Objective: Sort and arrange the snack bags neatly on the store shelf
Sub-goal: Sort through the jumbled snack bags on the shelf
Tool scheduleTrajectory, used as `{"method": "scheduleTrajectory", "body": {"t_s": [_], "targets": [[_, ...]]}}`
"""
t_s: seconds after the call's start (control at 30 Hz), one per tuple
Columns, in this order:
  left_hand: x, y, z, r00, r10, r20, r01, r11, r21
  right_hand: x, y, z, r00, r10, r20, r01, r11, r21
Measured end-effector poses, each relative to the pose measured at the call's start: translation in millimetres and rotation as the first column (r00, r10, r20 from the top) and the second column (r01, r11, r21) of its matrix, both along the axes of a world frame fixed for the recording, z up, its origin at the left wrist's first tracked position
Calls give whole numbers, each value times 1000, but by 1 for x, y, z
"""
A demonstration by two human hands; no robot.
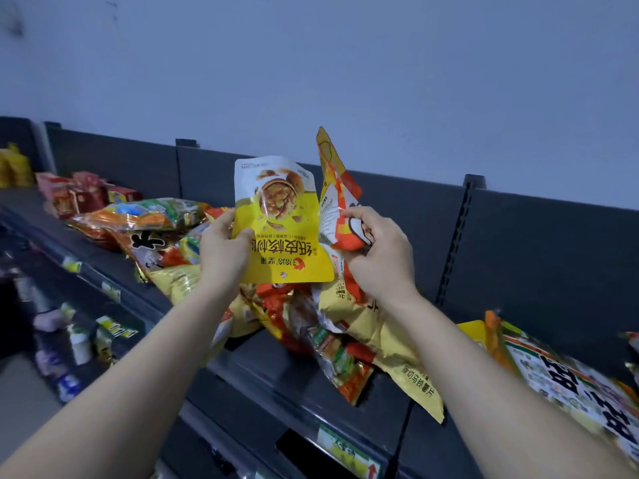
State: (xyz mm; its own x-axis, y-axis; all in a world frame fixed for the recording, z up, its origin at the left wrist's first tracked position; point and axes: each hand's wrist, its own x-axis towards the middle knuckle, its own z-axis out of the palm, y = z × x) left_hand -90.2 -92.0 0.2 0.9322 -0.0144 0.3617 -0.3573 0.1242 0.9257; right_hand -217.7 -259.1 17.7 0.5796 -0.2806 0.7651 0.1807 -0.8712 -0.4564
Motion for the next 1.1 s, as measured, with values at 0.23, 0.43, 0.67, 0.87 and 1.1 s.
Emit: {"method": "scheduleTrajectory", "body": {"t_s": [0.23,0.43,0.67,0.87,1.1], "targets": [[103,40,20,999,1,53,-2,1000,16,115,45,10,1000,2,21,1,990,-139],[193,77,32,1000,19,24,-21,998,52,213,78,16,997,-37,-70,17,963,-270],[295,105,22,992,15,-124,4,989,150,302,98,16,954,-197,-226,36,823,-566],[323,98,-11,995,1,-95,55,808,586,335,79,4,811,-392,-435,211,889,-407],[313,80,-5,957,189,222,-291,664,689,337,55,-6,795,-218,-566,167,976,-141]]}}
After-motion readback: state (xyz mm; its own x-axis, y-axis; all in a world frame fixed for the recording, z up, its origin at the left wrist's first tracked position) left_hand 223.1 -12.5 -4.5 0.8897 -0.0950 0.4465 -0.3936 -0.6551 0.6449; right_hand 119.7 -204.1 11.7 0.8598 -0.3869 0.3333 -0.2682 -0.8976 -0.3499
